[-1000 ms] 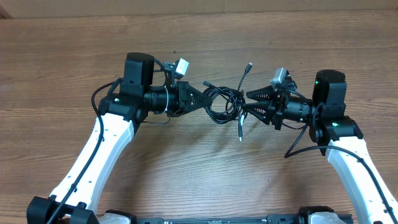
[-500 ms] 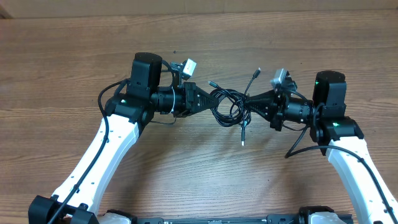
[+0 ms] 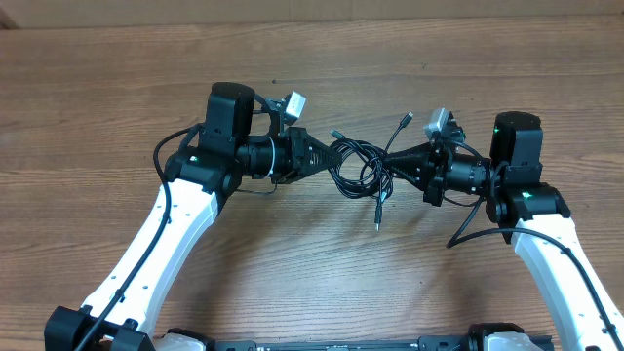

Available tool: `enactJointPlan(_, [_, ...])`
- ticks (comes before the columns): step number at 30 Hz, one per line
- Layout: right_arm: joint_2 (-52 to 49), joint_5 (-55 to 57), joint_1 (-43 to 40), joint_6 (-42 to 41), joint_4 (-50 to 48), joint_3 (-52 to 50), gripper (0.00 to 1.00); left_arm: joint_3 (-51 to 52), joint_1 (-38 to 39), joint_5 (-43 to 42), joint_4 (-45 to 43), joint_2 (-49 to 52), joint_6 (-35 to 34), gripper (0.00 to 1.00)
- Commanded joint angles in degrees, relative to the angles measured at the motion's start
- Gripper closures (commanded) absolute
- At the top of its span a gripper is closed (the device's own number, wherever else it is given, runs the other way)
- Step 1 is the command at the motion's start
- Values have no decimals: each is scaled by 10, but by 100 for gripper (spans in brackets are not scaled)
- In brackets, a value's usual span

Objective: Untangle cables

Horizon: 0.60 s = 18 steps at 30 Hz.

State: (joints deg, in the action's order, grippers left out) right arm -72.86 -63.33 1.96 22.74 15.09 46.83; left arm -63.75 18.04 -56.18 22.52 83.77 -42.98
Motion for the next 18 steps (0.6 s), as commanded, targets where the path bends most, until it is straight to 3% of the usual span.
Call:
enactJointPlan(1, [8, -8, 3, 5, -2, 8, 96, -9, 4, 29, 3, -16, -5, 96])
enactJointPlan(5, [8, 6, 3, 49, -8, 8, 96, -9, 4, 32, 11, -16, -3, 96])
enactJointPlan(18, [8, 166, 3, 78, -30, 8, 96, -9, 41, 32, 16, -16, -3, 96])
